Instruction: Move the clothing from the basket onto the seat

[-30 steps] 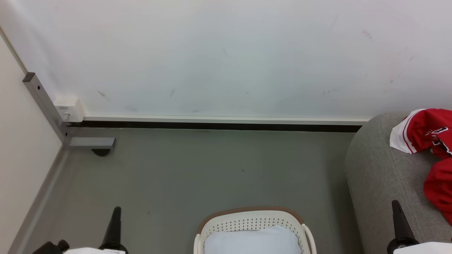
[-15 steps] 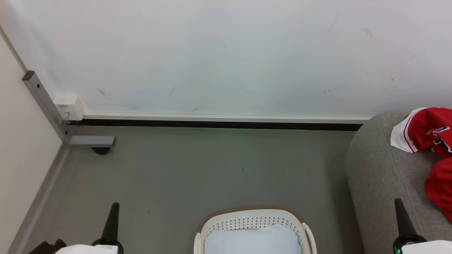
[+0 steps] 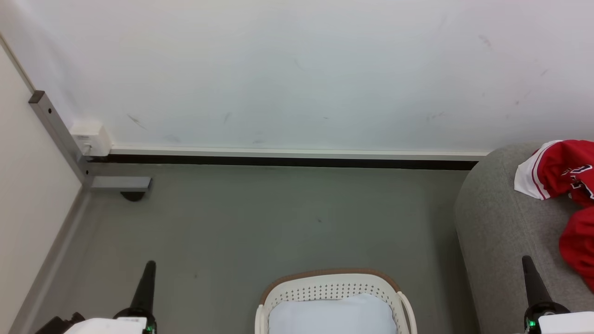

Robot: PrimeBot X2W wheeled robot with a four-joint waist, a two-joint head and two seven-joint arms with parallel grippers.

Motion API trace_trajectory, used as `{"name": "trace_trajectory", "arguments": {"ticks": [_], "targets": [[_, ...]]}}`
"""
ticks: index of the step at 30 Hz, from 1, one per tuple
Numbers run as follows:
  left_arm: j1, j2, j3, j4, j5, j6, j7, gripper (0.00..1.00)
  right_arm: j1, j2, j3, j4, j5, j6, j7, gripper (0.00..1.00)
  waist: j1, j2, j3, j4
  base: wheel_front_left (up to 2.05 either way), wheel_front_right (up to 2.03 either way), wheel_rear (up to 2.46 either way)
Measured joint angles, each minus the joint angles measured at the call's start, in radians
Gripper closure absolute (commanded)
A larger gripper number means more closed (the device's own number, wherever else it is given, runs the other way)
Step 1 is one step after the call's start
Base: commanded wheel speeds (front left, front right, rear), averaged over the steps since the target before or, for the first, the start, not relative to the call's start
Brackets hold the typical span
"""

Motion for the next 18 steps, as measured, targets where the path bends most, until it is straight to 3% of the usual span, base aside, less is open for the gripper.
{"name": "trace_trajectory", "arguments": {"ticks": [18], "targets": [[-0.017,0.001,0.011,-0.005,-0.136,-0.001,0.039,1.00,-0.014,0.004,-0.023,-0.006,0.122,0.000,0.036,1.00,0.0000,0.0000,0.008,0.002,0.00,0.00,0.00]]}}
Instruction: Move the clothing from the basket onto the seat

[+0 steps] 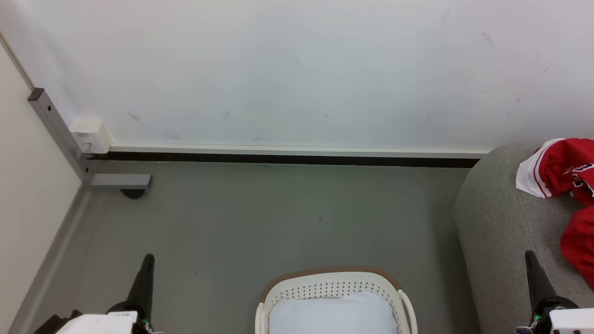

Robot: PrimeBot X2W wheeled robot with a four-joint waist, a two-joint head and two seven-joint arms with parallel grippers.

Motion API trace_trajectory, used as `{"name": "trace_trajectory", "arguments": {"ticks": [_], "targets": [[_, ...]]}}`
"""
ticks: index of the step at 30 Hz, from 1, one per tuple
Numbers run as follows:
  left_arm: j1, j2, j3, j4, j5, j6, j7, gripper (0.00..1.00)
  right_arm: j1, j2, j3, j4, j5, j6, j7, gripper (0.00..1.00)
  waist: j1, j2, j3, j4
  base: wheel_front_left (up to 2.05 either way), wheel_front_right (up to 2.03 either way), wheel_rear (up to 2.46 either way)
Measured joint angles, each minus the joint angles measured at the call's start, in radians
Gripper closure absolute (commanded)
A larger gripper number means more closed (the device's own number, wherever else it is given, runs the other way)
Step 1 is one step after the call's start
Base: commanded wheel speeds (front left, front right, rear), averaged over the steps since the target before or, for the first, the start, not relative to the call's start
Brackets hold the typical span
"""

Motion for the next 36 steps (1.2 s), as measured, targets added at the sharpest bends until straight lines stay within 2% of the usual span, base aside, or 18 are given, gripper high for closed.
{"name": "trace_trajectory", "arguments": {"ticks": [21,36], "targets": [[-0.012,0.001,0.014,-0.005,-0.134,0.000,0.035,1.00,-0.008,0.005,-0.021,-0.007,0.121,0.000,0.035,1.00,0.0000,0.0000,0.009,0.002,0.00,0.00,0.00],[-0.012,0.001,0.014,-0.005,-0.134,0.000,0.036,1.00,-0.008,0.005,-0.021,-0.007,0.123,0.000,0.035,1.00,0.0000,0.0000,0.009,0.002,0.00,0.00,0.00]]}}
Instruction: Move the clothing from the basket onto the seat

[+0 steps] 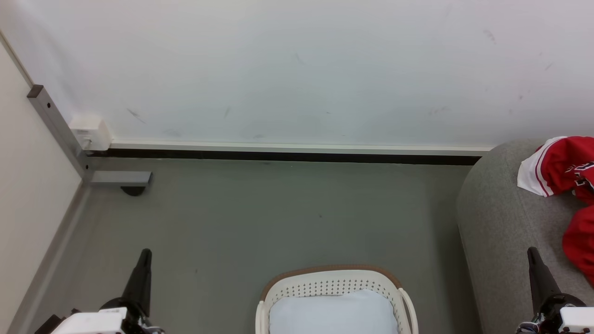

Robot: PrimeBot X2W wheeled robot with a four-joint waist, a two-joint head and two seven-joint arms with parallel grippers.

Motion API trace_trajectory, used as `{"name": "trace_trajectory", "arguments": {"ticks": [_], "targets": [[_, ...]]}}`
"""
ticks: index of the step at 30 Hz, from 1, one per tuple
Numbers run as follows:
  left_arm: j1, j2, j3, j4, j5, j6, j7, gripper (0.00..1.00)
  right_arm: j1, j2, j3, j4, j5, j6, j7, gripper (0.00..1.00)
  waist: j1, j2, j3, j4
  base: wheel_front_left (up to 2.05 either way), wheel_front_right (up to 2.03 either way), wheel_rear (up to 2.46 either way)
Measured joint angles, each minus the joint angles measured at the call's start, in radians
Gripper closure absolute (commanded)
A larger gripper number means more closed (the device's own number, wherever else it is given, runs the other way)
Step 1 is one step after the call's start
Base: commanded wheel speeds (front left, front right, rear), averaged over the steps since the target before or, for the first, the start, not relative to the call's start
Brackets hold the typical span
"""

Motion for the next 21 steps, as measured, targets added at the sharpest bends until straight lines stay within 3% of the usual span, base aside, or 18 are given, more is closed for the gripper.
{"name": "trace_trajectory", "arguments": {"ticks": [21], "targets": [[0.000,0.000,0.000,0.000,0.000,0.000,0.000,1.00,0.000,0.000,0.000,0.000,0.000,0.000,0.000,1.00,0.0000,0.0000,0.000,0.000,0.00,0.00,0.00]]}}
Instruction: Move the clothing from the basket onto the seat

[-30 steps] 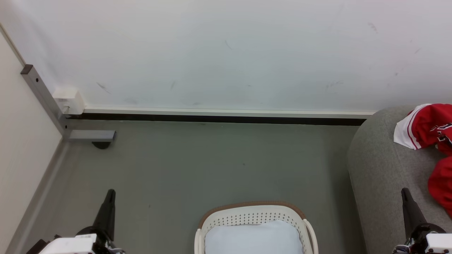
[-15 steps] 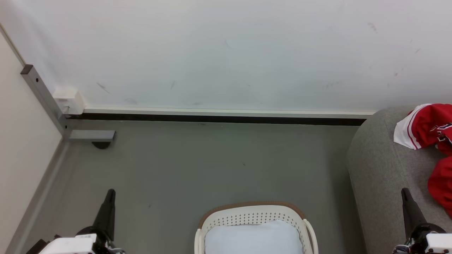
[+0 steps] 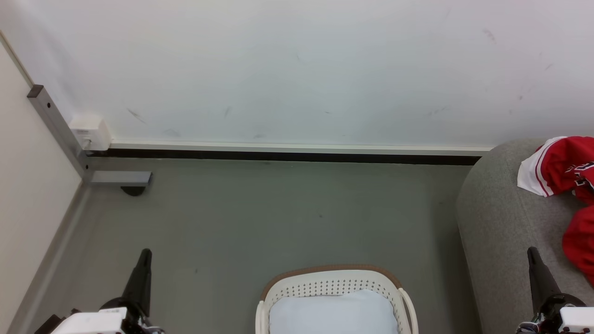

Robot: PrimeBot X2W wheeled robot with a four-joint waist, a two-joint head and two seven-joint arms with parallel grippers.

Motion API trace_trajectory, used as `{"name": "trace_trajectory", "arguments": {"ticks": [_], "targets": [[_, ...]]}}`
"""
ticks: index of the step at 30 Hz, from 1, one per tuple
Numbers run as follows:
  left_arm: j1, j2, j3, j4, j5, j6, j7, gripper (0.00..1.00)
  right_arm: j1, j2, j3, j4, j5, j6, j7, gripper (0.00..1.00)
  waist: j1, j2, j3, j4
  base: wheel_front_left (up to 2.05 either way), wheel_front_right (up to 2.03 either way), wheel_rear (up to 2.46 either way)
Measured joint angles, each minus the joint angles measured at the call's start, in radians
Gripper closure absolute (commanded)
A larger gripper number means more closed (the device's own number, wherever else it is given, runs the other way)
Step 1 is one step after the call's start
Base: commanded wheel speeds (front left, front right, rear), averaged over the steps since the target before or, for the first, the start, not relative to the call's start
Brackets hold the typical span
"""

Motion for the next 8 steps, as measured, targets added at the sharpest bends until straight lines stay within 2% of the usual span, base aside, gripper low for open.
{"name": "trace_trajectory", "arguments": {"ticks": [8], "targets": [[0.000,0.000,0.000,0.000,0.000,0.000,0.000,1.00,0.000,0.000,0.000,0.000,0.000,0.000,0.000,1.00,0.0000,0.0000,0.000,0.000,0.00,0.00,0.00]]}}
